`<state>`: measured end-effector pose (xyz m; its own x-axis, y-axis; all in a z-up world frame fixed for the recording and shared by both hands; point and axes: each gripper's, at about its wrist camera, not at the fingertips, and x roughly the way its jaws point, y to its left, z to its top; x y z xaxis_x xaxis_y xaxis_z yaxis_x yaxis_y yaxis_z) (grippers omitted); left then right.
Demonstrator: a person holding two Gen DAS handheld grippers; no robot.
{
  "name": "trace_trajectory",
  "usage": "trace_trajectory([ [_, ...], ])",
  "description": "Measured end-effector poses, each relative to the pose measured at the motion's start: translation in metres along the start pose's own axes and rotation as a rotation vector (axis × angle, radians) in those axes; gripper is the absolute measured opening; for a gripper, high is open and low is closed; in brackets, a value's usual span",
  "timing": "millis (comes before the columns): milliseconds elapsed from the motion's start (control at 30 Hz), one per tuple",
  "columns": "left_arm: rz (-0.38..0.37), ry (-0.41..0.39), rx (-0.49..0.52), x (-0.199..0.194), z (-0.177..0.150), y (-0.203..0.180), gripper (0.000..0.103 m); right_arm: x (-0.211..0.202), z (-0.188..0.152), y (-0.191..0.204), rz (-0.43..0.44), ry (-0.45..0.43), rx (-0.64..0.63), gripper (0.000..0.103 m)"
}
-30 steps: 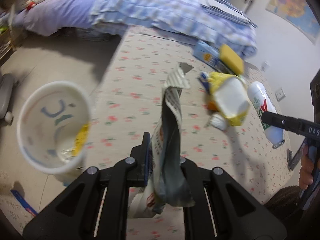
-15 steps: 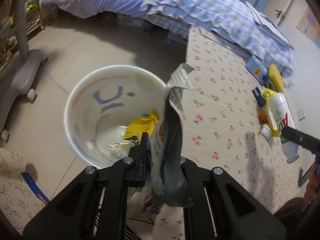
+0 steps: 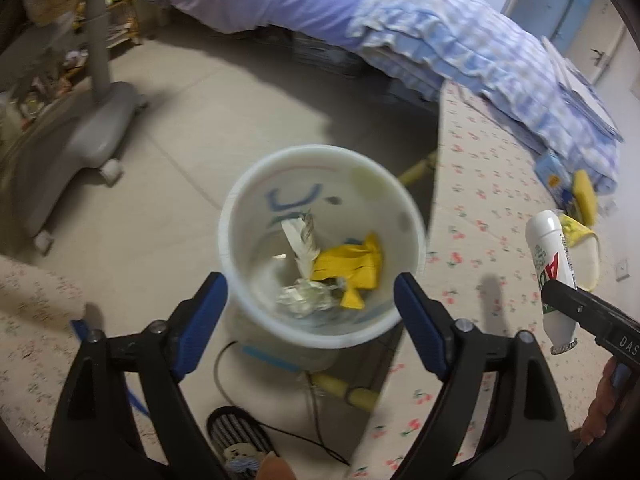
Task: Collect trash
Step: 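Carry the snack bag with the left tool to the wastebasket and release it, then drop the white bottle from the right tool into the wastebasket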
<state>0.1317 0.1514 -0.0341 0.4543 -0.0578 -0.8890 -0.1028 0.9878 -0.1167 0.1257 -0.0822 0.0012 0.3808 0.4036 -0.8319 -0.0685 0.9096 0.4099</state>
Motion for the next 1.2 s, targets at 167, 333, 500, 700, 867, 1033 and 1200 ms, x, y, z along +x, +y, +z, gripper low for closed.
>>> trace_trajectory([
  [167,0.081,0.019,-0.048,-0.007,-0.001,0.022,0.090,0.019,0.009,0.022,0.046,0.024,-0.015,0.040],
  [333,0.109,0.010,-0.063,-0.015,-0.001,0.035,0.091,0.038,0.017,0.046,0.061,0.044,-0.036,0.040],
  [500,0.111,0.002,-0.087,-0.018,0.000,0.047,0.091,0.055,0.026,0.066,0.067,0.051,-0.067,0.040],
  [700,0.097,-0.007,-0.126,-0.022,0.002,0.055,0.091,0.073,0.033,0.080,0.077,0.065,-0.067,0.040],
  [867,0.097,-0.013,-0.135,-0.024,0.001,0.058,0.091,0.074,0.036,0.080,0.092,0.052,-0.049,0.071],
  [1033,0.081,-0.011,-0.131,-0.025,0.002,0.054,0.091,0.058,0.035,0.073,0.069,0.030,-0.045,0.074],
  [1200,0.067,-0.011,-0.102,-0.023,0.002,0.041,0.091,0.032,0.028,0.054,-0.003,-0.002,-0.072,0.074],
])
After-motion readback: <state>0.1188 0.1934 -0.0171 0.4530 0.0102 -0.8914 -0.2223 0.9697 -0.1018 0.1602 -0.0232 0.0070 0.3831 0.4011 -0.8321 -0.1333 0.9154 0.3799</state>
